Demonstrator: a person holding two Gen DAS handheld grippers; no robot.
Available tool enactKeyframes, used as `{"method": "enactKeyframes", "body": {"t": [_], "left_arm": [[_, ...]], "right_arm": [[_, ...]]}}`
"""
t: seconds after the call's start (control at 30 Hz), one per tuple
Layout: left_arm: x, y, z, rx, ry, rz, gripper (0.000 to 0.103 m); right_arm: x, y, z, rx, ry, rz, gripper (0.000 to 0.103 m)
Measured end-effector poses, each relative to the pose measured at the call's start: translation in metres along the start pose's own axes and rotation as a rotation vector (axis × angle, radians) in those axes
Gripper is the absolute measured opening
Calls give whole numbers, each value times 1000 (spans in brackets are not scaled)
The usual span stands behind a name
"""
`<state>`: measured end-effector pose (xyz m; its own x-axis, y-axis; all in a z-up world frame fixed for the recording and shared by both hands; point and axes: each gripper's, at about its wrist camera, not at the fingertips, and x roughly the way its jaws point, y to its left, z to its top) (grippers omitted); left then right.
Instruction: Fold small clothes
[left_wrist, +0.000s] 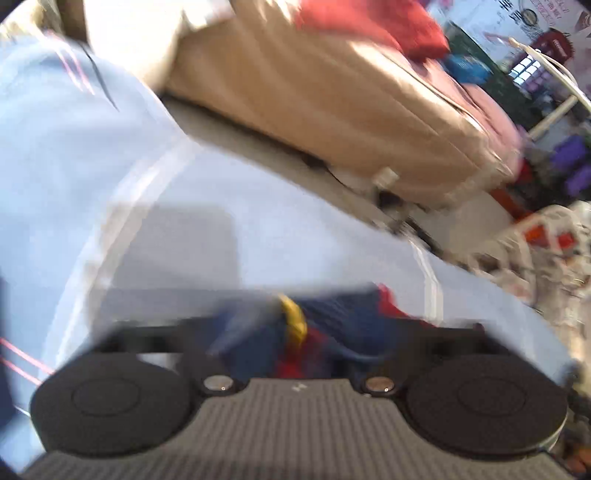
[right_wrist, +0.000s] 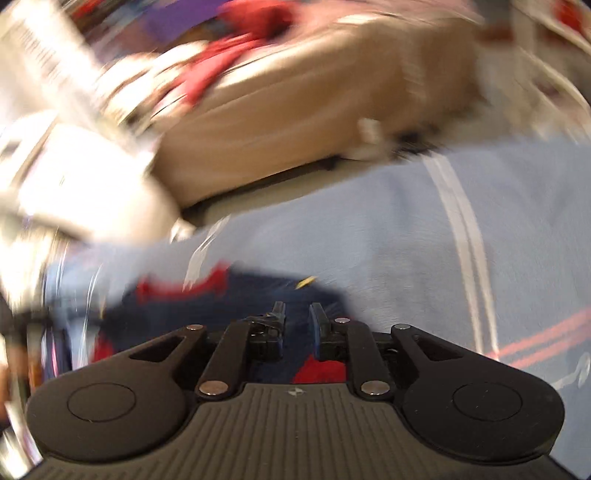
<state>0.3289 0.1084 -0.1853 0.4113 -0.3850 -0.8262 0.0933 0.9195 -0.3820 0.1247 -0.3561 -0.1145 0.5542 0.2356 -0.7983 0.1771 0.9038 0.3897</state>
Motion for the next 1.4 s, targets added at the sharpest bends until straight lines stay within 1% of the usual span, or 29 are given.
{"method": "enactKeyframes", "body": {"t": [0.03,0.07,0.1,0.13,0.2,0.23,0.27,0.3,0.33,0.4,0.43,0.5,0.53,0.6,0.63,0.67,0.7,0.73,0.77,0.8,0.87,0.93,0.97,1.03,1.1,1.13,1.2,1.33,1.4], "left_arm": [[-9,5,5,6,-41,0,100],[-15,7,10,20,-52,-9,98],[-19,7,13,42,-38,-17,92],[-23,2,13,83,-10,-34,83],[-30,-17,1,247,55,-77,78],[-30,-31,-11,354,87,-75,78],[-29,-45,-26,464,119,-65,78],[-25,-56,-41,549,149,-60,76],[-19,-66,-55,612,176,-58,75],[-5,-81,-76,688,207,-39,75],[3,-87,-83,713,211,-21,75],[21,-100,-85,752,192,61,75],[26,-104,-82,755,162,107,75],[31,-110,-71,710,104,161,77],[31,-113,-66,690,79,198,82],[32,-116,-62,678,63,232,85],[31,-118,-58,671,52,252,89],[31,-121,-57,666,47,259,90],[29,-122,-55,661,46,260,90],[29,-124,-55,660,48,265,92],[24,-127,-57,665,43,273,94],[17,-131,-58,669,37,263,98],[17,-133,-59,668,36,266,98],[9,-136,-59,651,29,265,101],[-5,-138,-59,631,21,237,102],[-12,-139,-60,627,15,229,102],[-29,-145,-66,626,2,222,103],[-52,-157,-77,619,-3,199,103],[-61,-164,-87,619,-6,201,103]], "right_arm": [[1,10,-6,-57,19,25,28],[4,18,-11,-106,43,51,28],[9,27,-16,-155,76,81,29],[19,38,-20,-205,112,106,29],[36,55,-31,-304,175,121,29],[47,64,-34,-339,204,124,29],[58,70,-38,-367,224,119,29],[67,75,-40,-384,234,107,29],[73,79,-41,-392,238,99,29],[87,85,-39,-398,253,92,31],[95,89,-36,-410,252,69,31],[102,92,-23,-422,224,25,35],[106,90,-15,-409,208,1,38],[111,83,4,-351,172,-58,38],[110,80,12,-325,141,-82,39],[108,78,18,-310,111,-106,48],[107,76,22,-304,97,-126,61],[106,75,26,-302,95,-137,70],[103,74,27,-305,90,-144,83],[99,73,27,-310,79,-147,89],[89,72,25,-309,58,-148,95],[75,69,22,-291,42,-150,97],[64,64,21,-270,37,-147,97],[50,60,16,-231,21,-120,97],[35,56,8,-214,15,-124,103],[33,55,3,-207,12,-124,103],[15,49,-6,-193,-6,-117,103],[-22,36,-26,-181,-50,-162,103],[-37,26,-34,-152,-73,-151,103]]}}
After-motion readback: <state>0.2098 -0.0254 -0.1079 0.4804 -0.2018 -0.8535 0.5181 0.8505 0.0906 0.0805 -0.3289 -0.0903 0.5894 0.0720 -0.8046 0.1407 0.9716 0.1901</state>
